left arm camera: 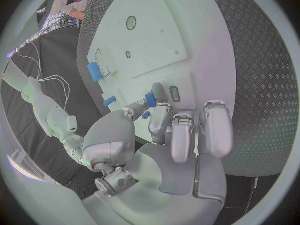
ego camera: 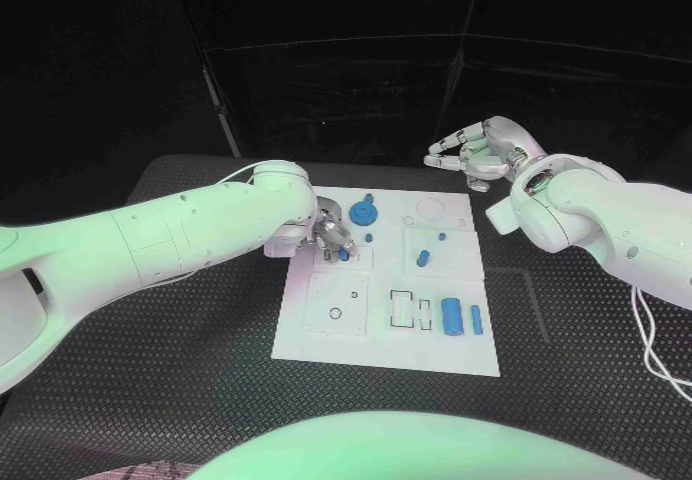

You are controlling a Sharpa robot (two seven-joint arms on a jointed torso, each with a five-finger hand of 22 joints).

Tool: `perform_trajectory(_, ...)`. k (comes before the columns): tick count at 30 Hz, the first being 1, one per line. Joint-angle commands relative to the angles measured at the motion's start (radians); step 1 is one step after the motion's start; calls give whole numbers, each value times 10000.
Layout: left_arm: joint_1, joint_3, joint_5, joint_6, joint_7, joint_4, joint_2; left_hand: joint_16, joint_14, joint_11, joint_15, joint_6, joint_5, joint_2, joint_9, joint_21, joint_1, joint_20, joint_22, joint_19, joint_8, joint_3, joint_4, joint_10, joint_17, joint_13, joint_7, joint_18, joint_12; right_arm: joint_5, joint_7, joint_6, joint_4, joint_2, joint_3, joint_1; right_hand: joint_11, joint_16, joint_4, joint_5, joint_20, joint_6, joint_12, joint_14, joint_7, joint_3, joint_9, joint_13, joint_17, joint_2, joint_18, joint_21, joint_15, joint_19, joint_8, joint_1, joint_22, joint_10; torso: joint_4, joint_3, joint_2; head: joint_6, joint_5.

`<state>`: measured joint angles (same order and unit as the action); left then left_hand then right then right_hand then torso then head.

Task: Assemble the parts on the task board

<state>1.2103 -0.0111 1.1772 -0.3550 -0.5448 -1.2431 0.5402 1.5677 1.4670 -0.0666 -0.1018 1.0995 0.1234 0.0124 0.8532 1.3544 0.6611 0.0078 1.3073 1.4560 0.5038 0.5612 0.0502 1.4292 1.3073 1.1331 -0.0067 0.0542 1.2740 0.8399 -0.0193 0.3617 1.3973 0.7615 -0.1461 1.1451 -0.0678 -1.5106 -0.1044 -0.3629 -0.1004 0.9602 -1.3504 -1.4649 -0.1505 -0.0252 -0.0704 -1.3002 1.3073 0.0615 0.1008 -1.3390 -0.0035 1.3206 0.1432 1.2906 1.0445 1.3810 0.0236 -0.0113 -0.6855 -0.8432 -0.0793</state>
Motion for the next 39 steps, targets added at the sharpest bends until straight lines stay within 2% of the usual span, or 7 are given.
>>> perform_trajectory(1, -79, -59, 5, -252, -103, 1, -29, 31, 1038, 5, -68, 8, -58, -100, -14, -63, 2, -23, 1244, 64, -44, -446, 156, -20, 2635, 17, 23, -4, -17, 18, -38, -26, 27, 3, -7, 18, 43, 39, -1, -23, 54, -63, -10, -749, 19, -45, 14, -8, 1199, -47, -16, 55, -81, 25, 40, -86, 5, -31, 6, -3, 1, 0, 3)
perform_trajectory(21, -86, -13, 9, 412, -80, -180, 131, 31, 1038, 12, -93, -131, -29, -114, -10, -231, 624, -54, 1244, 38, -67, -2943, 1077, -164, 2635, -187, 43, 22, -216, 18, -44, -37, -1, -9, -7, 16, 44, 49, -9, -28, 55, -64, 5, -745, 20, -63, 13, 14, 1181, -49, -11, 68, -83, 15, 49, -79, -21, -48, 11, -12, 4, 29, 13)
perform_trajectory(26, -88, 275, 10, 640, -69, -346, 255, 31, 1038, 30, -87, -210, -18, -101, -3, -355, 827, -50, 1188, -11, -74, -3213, 1167, -253, 2635, -344, 65, 47, -336, 18, -50, -40, -14, -8, -7, -6, 44, 49, -9, -28, 55, -64, 5, -745, 20, -63, 13, 14, 1181, -49, -11, 68, -83, 15, 49, -79, -21, -48, 11, -13, 10, 61, 10)
perform_trajectory(28, -89, 489, 9, 747, -57, -481, 356, 31, 1038, 80, -63, -397, -3, -92, -45, -578, 1069, -26, 1075, -114, -173, -3392, 1173, -392, 2635, -575, 129, 89, -517, 18, -51, -41, -22, -5, -7, -21, 44, 49, -9, -28, 55, -64, 5, -745, 20, -63, 13, 14, 1181, -49, -11, 68, -83, 15, 49, -79, -21, -48, 12, -20, 7, 87, 37)
perform_trajectory(33, -34, 1002, -156, 662, -27, -895, 751, 31, 1038, 457, 242, -1253, 25, -123, -582, -1635, 1916, 190, 532, -633, -1001, -3876, 1054, -1180, 2635, -1700, 571, 278, -1448, 18, -51, -41, -49, 6, -7, -40, 44, 49, -9, -28, 55, -64, 5, -745, 20, -63, 13, 14, 1181, -49, -11, 68, -83, 15, 49, -79, -21, -48, 18, -6, 0, 123, 55)
perform_trajectory(37, 203, 1188, -250, 477, 10, -1062, 1029, -401, 826, 700, 448, -1508, 18, -104, -1049, -2616, 2434, 401, 33, -1124, -1574, -4267, 1034, -1823, 2105, -2518, 834, 455, -2144, 18, -55, -41, -79, 3, -7, -46, 44, 49, -9, -28, 55, -64, 5, -745, 20, -63, 13, 14, 1181, -49, -11, 68, -83, 15, 49, -79, -21, -48, 23, -4, 9, 191, 61)
perform_trajectory(39, 348, 1230, -275, 484, 52, -1039, 1117, -852, 581, 863, 600, -1823, 25, -90, -1366, -3578, 2773, 515, -473, -1614, -1967, -4433, 971, -2444, 1579, -3378, 1012, 628, -2874, 18, -57, -42, -92, 0, -7, -48, 44, 49, -9, -28, 55, -64, 5, -745, 20, -63, 13, 14, 1181, -49, -11, 68, -83, 15, 49, -79, -21, -48, 22, -3, 5, 232, 61)
